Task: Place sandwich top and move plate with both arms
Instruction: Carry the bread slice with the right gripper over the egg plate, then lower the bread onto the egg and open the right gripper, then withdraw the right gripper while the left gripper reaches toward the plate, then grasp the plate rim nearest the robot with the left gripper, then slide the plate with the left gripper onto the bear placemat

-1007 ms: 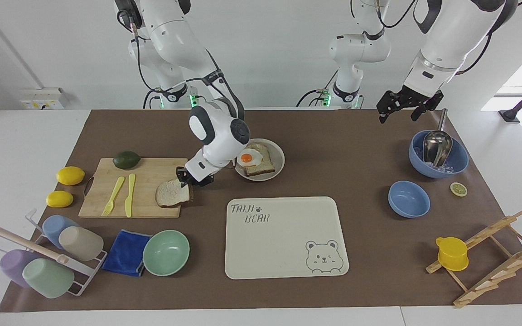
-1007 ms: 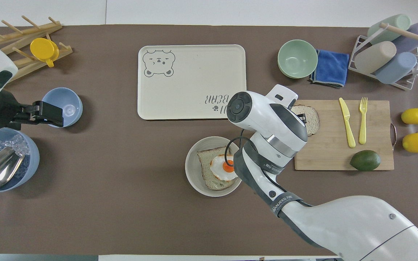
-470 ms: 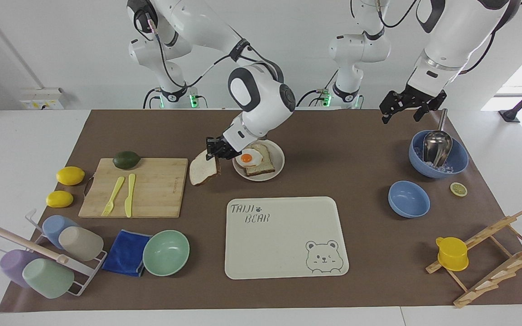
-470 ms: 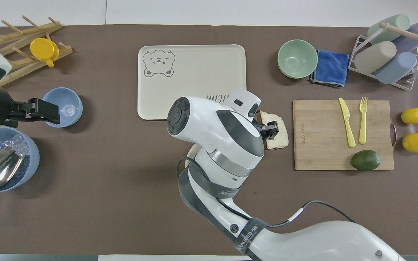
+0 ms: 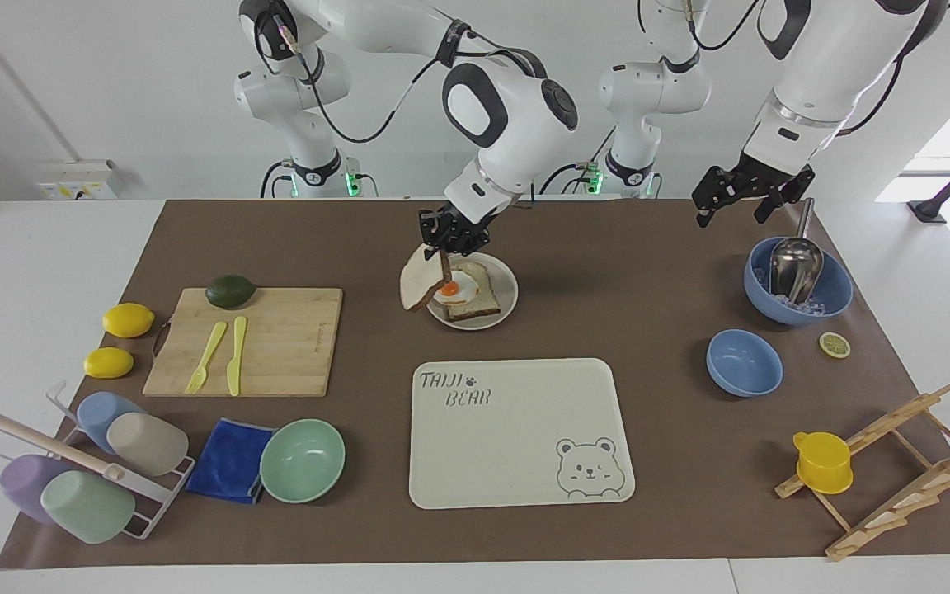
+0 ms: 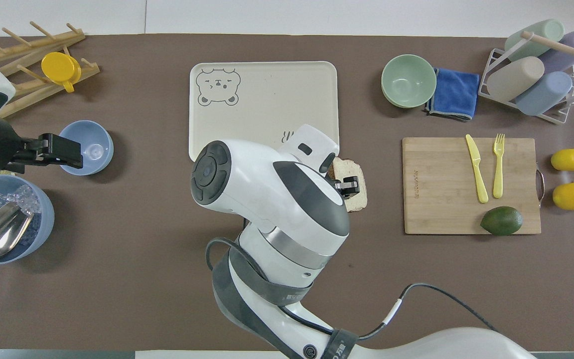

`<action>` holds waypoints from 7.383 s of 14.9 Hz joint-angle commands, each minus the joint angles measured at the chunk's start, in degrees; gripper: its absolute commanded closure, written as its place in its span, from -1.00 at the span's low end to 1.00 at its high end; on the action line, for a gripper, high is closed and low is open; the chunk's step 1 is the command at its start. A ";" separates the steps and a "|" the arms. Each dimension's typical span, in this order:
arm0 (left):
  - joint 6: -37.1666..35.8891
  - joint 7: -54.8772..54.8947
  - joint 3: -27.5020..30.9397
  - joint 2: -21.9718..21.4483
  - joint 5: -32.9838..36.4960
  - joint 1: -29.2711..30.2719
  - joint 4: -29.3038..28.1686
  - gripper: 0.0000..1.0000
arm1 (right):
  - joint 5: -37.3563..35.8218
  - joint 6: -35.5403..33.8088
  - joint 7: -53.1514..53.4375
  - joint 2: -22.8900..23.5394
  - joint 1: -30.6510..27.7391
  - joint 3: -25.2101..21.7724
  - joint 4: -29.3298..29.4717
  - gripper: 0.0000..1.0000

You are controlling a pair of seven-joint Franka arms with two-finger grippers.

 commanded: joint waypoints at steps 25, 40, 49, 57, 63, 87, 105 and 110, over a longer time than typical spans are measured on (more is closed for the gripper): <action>7.12 -0.07 0.27 -3.49 -0.08 0.72 -7.56 -1.00 | 15.44 25.71 16.07 0.88 -2.66 2.91 -15.65 -0.57; 20.81 -2.60 -0.08 -3.40 -8.07 -7.79 -21.96 -1.00 | 25.63 12.54 -11.68 -15.36 -13.73 -11.12 -12.48 -1.00; 41.99 -15.26 -0.17 1.08 -10.09 -24.32 -36.29 -1.00 | 28.89 5.42 -32.88 -21.35 -14.96 -27.85 -9.67 -1.00; 52.20 -20.37 -0.17 2.66 -14.76 -29.60 -43.33 -0.86 | 29.07 6.03 -33.32 -23.64 -19.35 -27.41 -13.27 -1.00; 55.46 -20.37 -0.17 5.13 -15.73 -30.57 -43.24 -0.48 | 28.80 6.12 -35.52 -22.76 -19.53 -27.32 -10.91 -1.00; 59.15 -18.61 -0.26 9.00 -16.78 -32.06 -41.13 1.00 | 28.72 5.24 -40.35 -22.58 -23.49 -27.59 -11.08 -1.00; 37.71 -15.45 -0.08 9.34 -20.38 -22.40 -22.51 1.00 | 28.72 5.59 -39.92 -22.85 -23.58 -27.67 -11.25 -1.00; 35.34 -15.45 -0.08 12.77 -22.67 -18.79 -15.22 1.00 | 28.80 5.33 -39.92 -22.93 -23.58 -27.67 -11.43 -1.00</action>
